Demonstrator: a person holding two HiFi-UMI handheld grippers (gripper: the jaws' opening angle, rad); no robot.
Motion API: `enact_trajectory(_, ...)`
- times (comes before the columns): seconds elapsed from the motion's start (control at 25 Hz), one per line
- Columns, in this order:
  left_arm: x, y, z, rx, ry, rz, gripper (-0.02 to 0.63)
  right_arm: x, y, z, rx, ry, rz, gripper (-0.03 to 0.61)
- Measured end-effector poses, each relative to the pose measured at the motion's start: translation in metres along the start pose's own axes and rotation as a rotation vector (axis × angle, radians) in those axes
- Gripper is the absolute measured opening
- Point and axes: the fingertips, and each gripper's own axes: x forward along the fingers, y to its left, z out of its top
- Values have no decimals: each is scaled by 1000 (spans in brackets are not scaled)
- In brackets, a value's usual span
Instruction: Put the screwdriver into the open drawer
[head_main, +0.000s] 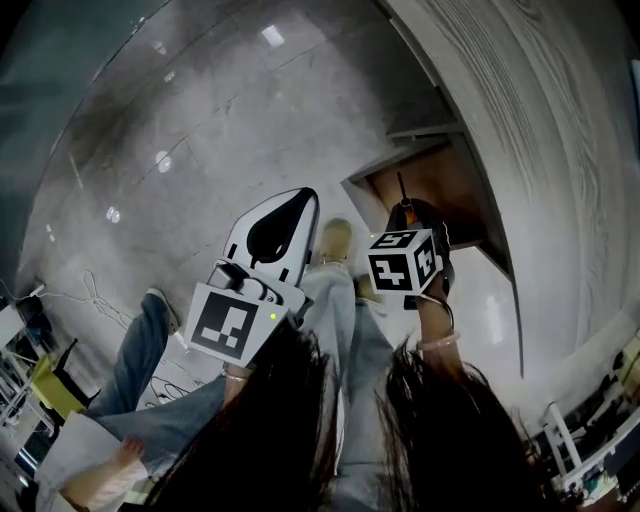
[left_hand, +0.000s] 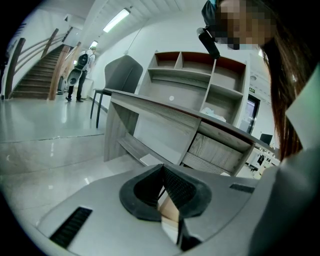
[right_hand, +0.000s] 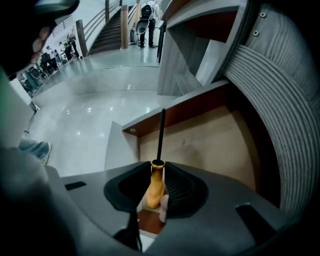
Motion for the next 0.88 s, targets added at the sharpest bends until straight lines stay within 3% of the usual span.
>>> enact_trajectory(0.88, 4, 7, -4, -15, 12, 3, 17, 28, 6, -11, -35, 147, -20, 101)
